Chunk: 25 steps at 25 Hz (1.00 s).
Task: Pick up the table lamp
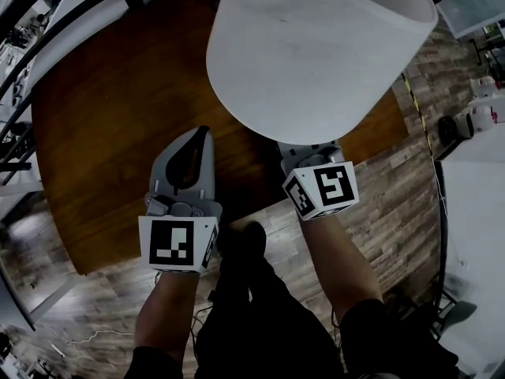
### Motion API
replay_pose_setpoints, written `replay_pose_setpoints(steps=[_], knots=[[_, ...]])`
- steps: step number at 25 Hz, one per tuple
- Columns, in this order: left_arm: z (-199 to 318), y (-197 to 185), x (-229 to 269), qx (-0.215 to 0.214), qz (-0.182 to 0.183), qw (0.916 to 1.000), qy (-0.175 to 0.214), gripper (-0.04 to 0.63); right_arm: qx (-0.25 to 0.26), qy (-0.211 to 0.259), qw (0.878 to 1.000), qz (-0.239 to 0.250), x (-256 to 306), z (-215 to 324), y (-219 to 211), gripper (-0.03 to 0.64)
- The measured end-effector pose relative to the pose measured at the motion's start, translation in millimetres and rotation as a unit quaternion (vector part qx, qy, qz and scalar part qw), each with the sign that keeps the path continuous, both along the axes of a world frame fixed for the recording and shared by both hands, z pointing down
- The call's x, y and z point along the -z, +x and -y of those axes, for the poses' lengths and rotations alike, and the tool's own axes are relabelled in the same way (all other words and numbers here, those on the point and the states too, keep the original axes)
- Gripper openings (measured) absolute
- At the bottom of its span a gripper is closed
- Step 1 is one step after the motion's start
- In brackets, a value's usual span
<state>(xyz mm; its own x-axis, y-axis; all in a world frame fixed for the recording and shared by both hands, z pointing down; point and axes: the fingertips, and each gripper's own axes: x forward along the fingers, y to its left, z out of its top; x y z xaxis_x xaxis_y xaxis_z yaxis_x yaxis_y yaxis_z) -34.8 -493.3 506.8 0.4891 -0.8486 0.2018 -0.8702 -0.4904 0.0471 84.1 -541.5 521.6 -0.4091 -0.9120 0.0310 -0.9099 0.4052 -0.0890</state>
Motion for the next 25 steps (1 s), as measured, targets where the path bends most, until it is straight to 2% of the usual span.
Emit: replay_pose_setpoints(steps=[6, 21, 23, 25], knots=[[7, 2, -4, -0.001, 0.002, 1.0, -0.003, 0.005, -0.008, -0.015, 1.0, 0.001, -12, 13, 7, 0.233], [21, -5, -7, 0.013, -0.003, 0.9999, -0.005, 0.005, -0.027, -0.002, 1.0, 0.005, -11, 52, -3, 0.236], [22, -6, -8, 0.014, -0.003, 0.9999, -0.005, 0.005, -0.028, 0.003, 1.0, -0.006, -11, 54, -5, 0.227], [23, -6, -9, 0.015, -0.005, 0.9999, -0.006, 0.005, -0.031, 0.013, 0.999, -0.026, -9, 54, -7, 0.191]])
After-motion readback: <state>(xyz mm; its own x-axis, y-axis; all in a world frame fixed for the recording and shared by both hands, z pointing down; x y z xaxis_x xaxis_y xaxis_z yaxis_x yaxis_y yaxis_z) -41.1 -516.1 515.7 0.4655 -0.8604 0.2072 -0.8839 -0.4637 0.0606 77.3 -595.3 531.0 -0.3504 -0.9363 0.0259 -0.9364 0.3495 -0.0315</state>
